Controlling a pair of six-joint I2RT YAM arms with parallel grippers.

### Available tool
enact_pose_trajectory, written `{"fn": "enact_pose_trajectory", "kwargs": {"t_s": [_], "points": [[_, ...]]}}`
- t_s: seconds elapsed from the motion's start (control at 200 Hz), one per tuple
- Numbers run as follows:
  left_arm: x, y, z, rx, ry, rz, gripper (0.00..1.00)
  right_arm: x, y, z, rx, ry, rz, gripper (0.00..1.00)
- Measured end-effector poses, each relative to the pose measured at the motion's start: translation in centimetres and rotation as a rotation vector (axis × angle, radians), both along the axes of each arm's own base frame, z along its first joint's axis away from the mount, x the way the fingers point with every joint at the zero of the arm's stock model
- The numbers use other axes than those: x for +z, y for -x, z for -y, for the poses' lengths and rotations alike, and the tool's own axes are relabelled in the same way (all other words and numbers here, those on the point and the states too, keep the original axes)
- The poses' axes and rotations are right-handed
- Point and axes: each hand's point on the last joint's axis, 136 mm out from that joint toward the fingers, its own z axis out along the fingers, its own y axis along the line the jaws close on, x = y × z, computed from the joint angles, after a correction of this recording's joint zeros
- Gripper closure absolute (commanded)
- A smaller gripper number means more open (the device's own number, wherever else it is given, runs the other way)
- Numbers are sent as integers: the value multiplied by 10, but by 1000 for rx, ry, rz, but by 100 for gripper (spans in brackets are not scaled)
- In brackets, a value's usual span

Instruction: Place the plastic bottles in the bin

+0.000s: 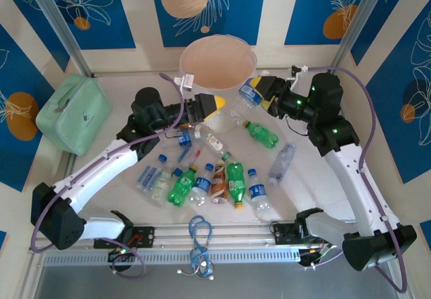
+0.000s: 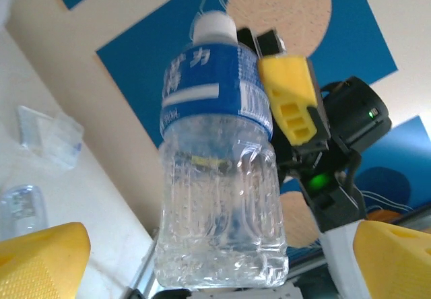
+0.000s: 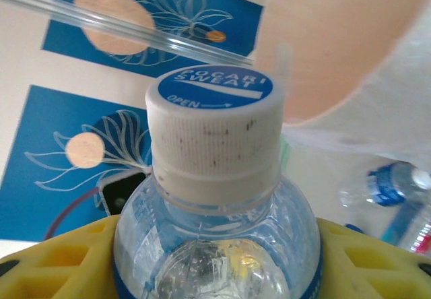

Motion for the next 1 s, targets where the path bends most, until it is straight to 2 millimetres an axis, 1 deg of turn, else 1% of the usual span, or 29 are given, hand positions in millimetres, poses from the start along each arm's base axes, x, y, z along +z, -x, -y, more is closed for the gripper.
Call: {"fn": "enact_pose_trajectory", "kwargs": {"t_s": [0.115,0.25,0.425,0.62,0.86,1.0], "points": [[1,7,9,-39,18,-4,1,12,-2,-7,24,-41,31,43],[2,9,11,-51,40,-18,10,17,-4,-14,44,-69,41,42],[6,6,15,-61,76,-35,12,19,-7,-21,59,-89,39,42],[11,4,16,-69,111,-38,19,21,-5,-26,73,-103,38,42],[16,5,16,-73,133,-26,27,22,-6,-26,71,-111,37,41],[16,5,16,-73,133,-26,31,22,-7,-26,69,-110,36,41]]}}
